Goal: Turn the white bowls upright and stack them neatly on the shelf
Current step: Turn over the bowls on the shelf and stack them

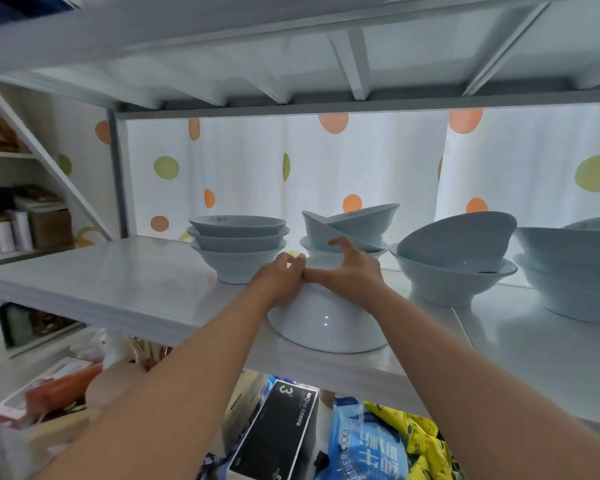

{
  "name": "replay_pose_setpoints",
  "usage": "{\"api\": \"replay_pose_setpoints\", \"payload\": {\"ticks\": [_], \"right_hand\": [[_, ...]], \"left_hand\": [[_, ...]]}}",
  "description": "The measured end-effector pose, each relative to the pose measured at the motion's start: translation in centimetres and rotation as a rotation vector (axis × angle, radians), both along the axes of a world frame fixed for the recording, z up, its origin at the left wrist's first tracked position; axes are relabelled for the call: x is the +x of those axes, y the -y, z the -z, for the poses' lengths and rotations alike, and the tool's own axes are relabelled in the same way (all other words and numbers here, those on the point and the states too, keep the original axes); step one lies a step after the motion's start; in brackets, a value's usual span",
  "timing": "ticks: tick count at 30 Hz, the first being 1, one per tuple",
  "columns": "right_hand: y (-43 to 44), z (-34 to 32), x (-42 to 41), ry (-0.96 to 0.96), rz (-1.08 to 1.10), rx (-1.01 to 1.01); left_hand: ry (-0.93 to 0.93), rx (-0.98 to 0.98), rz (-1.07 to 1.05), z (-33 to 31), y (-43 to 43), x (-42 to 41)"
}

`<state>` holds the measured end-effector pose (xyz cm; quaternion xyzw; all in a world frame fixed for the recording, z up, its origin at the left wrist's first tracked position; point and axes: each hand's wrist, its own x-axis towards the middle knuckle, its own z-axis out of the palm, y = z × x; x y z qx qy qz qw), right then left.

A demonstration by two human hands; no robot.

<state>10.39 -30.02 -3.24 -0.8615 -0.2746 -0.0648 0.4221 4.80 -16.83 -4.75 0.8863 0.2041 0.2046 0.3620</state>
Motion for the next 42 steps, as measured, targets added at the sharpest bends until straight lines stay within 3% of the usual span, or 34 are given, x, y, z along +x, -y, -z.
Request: {"api": "replay_pose_setpoints", "payload": {"ticks": [6,11,20,24,27,33,36,42], "right_hand": [[1.4,-1.0,0.3,-0.064,0.089,0.223],[2.6,-1.2,0.0,-0.127,0.081,0.403],[3.0,-1.7,-0.6,-0.201,0.114,0.537],[3.3,-2.0,-1.6,-0.233,0.067,0.593],[3.6,-1.8,-2.3,-0.264,0.007,0.591],[5.2,0.1,-2.7,-0.347,-0.153,0.373],[5.6,1.1,-2.8,-0.350,-0.158,0.271],[5.6,2.9,-2.8,-0.292,-0.083,0.201]], "left_hand": [[0.197,-0.475,-0.035,-0.8,-0.3,0.1],[0.214,-0.879,0.166,-2.0,0.2,0.5],[0.250,-0.891,0.274,-5.0,0.8,0.2],[0.274,-0.730,0.211,-6.9,0.4,0.0],[0.300,-0.570,0.304,-8.7,0.5,-0.7],[0.266,-0.072,0.466,-9.4,1.7,-2.9],[0.246,0.223,0.474,-8.6,2.5,-3.2],[0.237,0.580,0.570,-7.2,4.1,-3.7]]}}
